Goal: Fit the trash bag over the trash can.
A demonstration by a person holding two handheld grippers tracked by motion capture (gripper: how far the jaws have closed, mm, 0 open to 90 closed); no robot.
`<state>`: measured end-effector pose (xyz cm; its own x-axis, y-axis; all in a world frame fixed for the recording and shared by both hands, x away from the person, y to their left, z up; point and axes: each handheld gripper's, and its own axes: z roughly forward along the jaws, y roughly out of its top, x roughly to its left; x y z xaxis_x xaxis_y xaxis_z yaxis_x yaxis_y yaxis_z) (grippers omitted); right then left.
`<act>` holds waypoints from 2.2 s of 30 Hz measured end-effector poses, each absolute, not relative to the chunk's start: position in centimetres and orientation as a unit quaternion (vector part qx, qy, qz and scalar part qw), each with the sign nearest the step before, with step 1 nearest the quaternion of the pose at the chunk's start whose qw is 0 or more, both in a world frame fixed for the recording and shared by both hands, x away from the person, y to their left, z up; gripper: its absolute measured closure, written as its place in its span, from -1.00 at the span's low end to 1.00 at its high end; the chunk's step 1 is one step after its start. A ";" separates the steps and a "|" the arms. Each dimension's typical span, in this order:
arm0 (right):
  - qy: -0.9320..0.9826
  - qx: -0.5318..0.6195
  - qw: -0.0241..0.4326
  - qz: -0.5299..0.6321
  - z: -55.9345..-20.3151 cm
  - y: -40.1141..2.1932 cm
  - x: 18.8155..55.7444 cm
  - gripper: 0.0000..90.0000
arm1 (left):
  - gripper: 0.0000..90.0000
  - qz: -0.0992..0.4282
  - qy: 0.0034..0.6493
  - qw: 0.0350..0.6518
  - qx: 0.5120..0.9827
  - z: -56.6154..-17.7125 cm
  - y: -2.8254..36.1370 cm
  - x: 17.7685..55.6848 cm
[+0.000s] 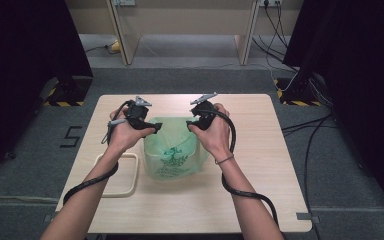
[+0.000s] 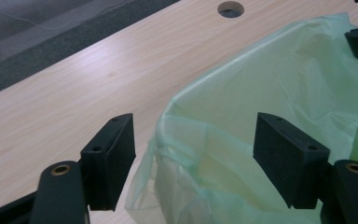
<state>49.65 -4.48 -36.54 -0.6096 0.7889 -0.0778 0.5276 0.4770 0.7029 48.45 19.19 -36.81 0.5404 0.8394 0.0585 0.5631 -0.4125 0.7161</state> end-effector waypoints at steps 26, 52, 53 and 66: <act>0.858 0.407 0.180 0.258 -39.5 -3.5 51.6 -0.13 | -0.32 0.213 0.463 0.263 0.819 -39.8 19.5 50.8; 0.860 0.384 0.155 0.297 -37.3 -4.0 46.0 -0.18 | -0.43 0.198 0.407 0.340 0.825 -37.9 19.8 43.1; 0.865 0.380 0.152 0.292 -37.4 -4.0 45.8 -0.19 | -0.43 0.196 0.407 0.338 0.826 -38.0 19.9 42.9; 0.869 0.374 0.137 0.293 -38.0 -4.4 44.0 -0.21 | -0.44 0.185 0.407 0.364 0.817 -38.1 21.0 41.3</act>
<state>44.00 -4.43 -37.95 -0.6826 0.7306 -0.0179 0.5702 0.5478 0.6122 41.33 21.04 -38.13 0.6003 0.7998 0.0057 0.5301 -0.4032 0.7459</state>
